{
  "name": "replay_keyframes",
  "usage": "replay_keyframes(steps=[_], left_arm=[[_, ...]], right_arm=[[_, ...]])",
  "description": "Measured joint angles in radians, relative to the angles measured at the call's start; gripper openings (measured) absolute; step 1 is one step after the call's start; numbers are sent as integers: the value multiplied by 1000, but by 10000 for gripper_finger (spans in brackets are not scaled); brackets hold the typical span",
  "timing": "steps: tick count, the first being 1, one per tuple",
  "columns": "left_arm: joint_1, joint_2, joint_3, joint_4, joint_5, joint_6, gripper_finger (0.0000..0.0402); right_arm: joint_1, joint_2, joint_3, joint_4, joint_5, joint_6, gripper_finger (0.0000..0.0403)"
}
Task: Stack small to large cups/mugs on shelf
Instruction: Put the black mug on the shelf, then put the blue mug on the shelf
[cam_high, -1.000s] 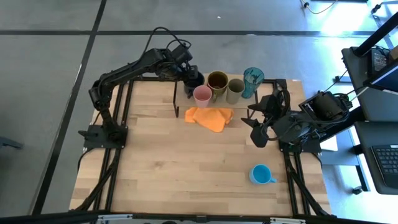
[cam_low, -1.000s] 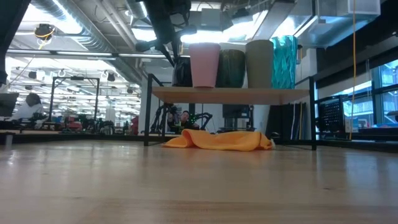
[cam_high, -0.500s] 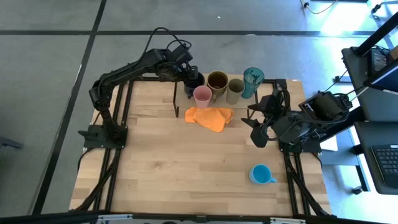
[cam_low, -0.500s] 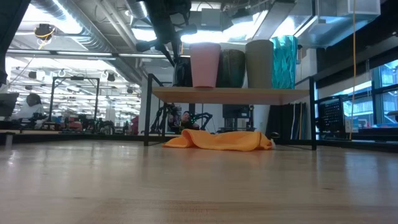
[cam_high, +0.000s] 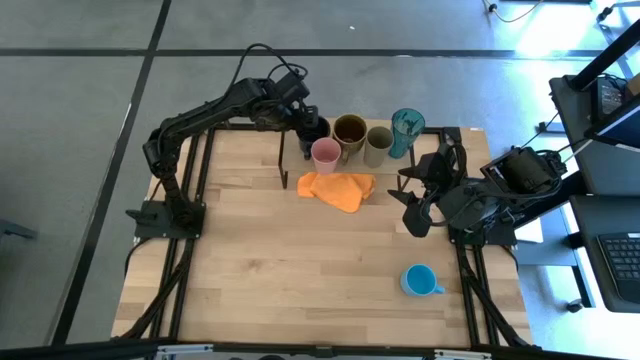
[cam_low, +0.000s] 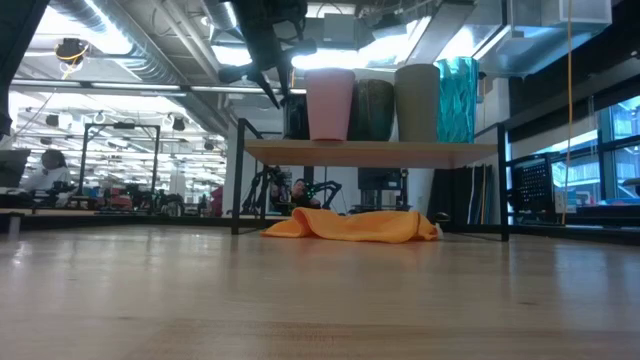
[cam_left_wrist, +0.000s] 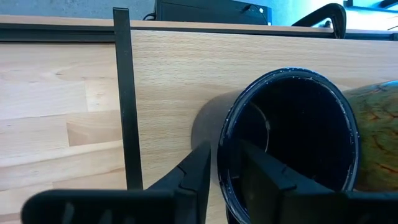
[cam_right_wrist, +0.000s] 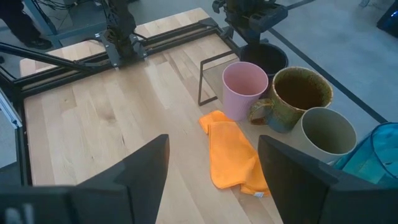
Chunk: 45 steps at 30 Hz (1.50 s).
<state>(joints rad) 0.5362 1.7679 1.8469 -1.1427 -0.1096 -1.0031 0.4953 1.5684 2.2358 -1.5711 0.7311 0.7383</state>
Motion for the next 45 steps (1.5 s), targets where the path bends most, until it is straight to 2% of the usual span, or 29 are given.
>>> replay_keyframes(steps=[11,20,24,26,29,31,34,38,42,45], left_arm=[[18,-6,0,0,-1,21,78],[83,-82,73,12,24,151,79],[45,-137,103,-19,55,284,78],[-7,-173,103,-121,-21,329,76],[-127,-215,101,-321,-204,358,77],[-241,-247,84,-368,-270,359,78],[-434,-310,39,-306,-270,358,76],[-659,-366,-20,-177,-339,358,71],[-822,-393,-79,-132,-391,336,70],[-894,-396,-135,-129,-414,274,70]], right_arm=[[0,0,0,0,0,0,248],[-1,1,0,0,0,-12,248],[-1,1,0,0,-11,-15,248],[-1,1,0,0,-50,-11,248],[3,1,0,0,-124,1,248],[15,0,-10,3,-151,9,247],[22,0,-58,1,-179,1,238],[20,0,-152,0,-339,-6,220],[33,2,-261,-1,-480,24,207],[46,0,-321,0,-547,79,202]])
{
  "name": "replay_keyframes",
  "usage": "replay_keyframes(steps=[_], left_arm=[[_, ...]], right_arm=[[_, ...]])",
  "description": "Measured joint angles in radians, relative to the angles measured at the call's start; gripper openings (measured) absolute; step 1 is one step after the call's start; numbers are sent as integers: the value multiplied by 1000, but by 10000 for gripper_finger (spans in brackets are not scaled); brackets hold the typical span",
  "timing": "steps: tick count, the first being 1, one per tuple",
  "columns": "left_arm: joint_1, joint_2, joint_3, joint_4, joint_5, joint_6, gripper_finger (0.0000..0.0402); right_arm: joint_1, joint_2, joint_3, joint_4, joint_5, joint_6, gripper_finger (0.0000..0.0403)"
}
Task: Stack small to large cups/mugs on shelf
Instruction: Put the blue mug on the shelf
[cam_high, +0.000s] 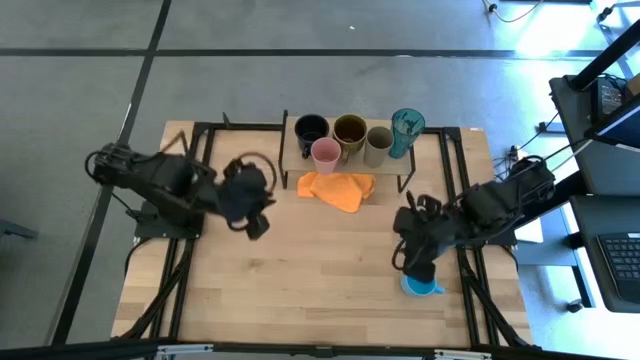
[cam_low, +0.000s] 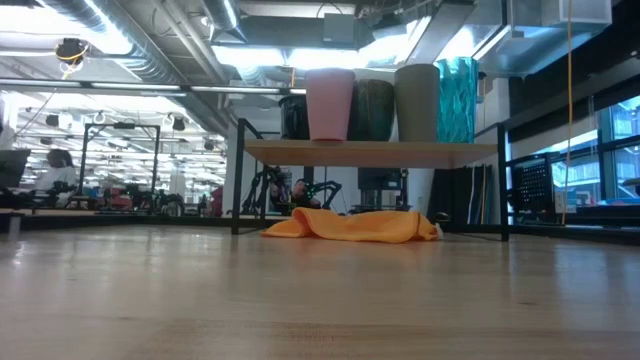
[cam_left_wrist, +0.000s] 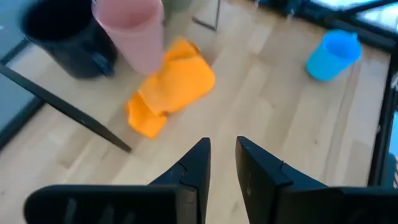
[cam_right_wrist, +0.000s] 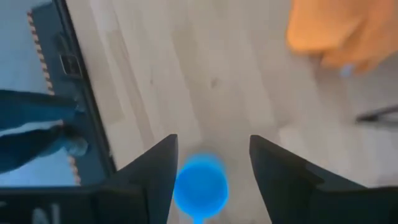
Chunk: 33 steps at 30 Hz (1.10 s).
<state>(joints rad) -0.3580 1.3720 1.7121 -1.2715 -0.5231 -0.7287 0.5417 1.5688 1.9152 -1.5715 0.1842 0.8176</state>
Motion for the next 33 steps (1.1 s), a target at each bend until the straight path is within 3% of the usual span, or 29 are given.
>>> replay_keyframes(steps=[8,18,23,29,33], left_arm=[[-88,2,-290,273,106,-77,70],[-81,2,-651,949,308,-113,70],[-26,2,-711,1062,366,-158,69],[20,2,-712,1150,433,-104,69],[44,2,-712,1146,460,-96,69]], right_arm=[[62,-7,-129,1,-78,204,200],[102,-18,-345,1,-138,486,199],[131,-64,-492,1,-190,644,199],[213,-165,-627,9,-230,811,199],[263,-229,-702,163,-197,927,199]])
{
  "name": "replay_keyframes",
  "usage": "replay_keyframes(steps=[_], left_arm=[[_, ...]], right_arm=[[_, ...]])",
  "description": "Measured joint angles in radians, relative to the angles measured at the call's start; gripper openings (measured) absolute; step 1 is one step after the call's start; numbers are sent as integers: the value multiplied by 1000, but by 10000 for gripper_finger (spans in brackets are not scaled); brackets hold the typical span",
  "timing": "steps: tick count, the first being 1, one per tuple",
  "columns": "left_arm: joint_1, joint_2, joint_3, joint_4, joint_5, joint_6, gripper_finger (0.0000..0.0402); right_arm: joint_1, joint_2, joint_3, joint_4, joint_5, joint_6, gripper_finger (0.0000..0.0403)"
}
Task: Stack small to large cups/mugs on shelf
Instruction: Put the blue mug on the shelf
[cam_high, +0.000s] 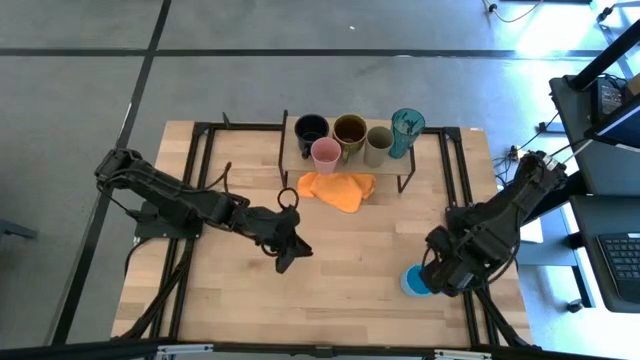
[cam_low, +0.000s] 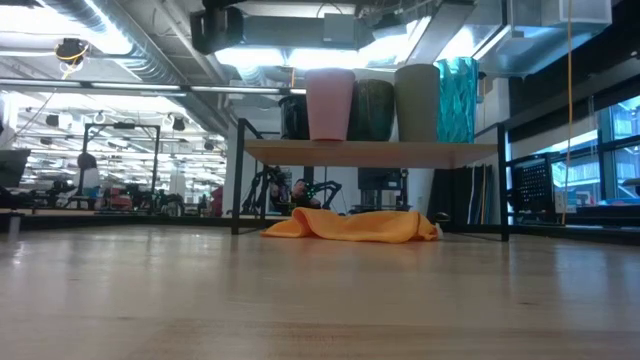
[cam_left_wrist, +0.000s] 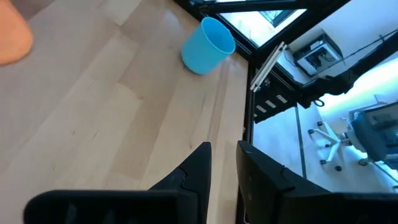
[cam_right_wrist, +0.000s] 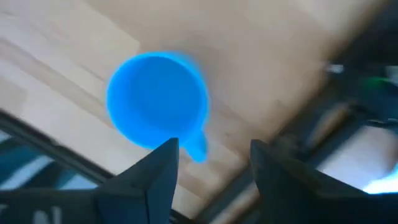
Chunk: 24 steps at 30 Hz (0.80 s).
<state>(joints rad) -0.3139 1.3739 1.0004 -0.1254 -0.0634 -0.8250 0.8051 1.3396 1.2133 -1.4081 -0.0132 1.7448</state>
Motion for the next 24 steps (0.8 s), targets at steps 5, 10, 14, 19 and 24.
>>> replay_keyframes(steps=[5,10,14,19,24], left_arm=[[16,0,0,0,8,23,69],[20,0,0,0,16,24,69],[19,0,0,-4,18,24,69],[27,0,0,-44,18,24,69],[41,0,0,-57,17,23,69]], right_arm=[[34,-18,-108,107,8,75,199],[49,-19,-178,183,-14,83,199],[49,-19,-218,262,-14,83,200],[50,-18,-280,367,-13,87,200],[49,-18,-305,375,-11,115,198]])
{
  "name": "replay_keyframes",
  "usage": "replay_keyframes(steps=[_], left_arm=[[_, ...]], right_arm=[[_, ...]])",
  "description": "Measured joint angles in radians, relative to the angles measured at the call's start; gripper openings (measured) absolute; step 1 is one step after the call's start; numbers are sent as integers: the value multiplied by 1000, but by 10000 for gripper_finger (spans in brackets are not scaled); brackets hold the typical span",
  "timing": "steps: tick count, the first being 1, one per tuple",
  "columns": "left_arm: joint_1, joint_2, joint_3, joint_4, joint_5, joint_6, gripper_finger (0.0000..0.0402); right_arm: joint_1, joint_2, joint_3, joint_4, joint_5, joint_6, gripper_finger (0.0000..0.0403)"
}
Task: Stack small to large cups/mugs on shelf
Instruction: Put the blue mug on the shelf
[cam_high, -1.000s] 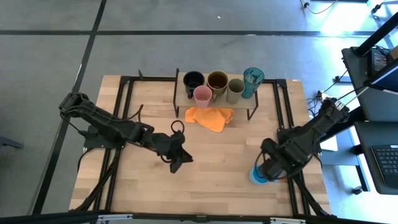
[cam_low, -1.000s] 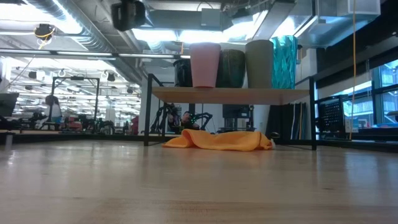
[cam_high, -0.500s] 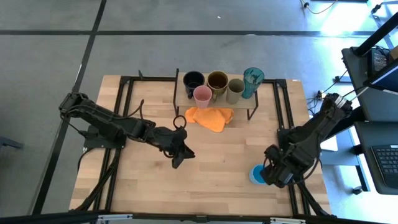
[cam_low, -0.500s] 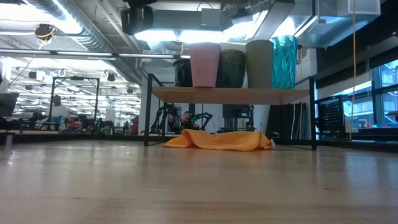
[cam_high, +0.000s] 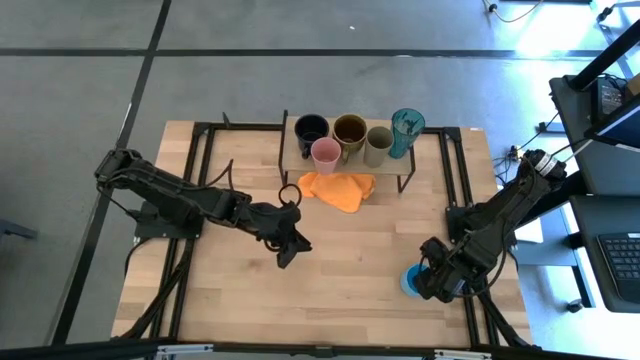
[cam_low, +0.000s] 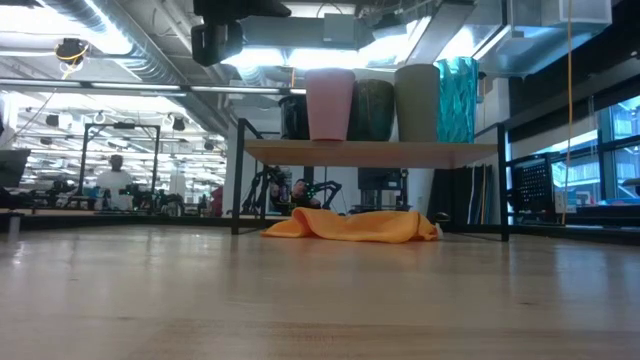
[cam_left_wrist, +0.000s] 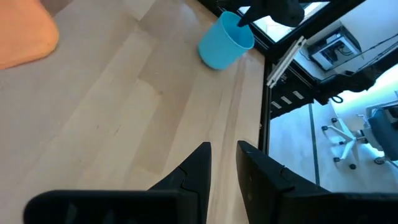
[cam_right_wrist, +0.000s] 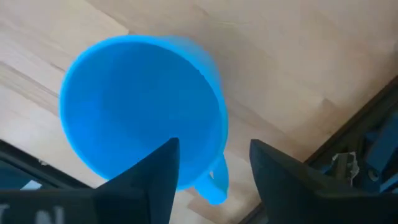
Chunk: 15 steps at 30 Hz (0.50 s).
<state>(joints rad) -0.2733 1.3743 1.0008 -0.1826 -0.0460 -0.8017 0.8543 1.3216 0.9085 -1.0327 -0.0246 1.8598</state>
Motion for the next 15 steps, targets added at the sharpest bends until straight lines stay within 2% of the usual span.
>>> replay_keyframes(steps=[3,8,15], left_arm=[[7,0,0,0,0,0,69],[21,0,0,-1,0,0,69],[22,0,0,-11,-12,0,69]], right_arm=[[0,0,0,2,3,2,179],[0,0,0,16,8,2,115],[0,3,0,42,75,22,45]])
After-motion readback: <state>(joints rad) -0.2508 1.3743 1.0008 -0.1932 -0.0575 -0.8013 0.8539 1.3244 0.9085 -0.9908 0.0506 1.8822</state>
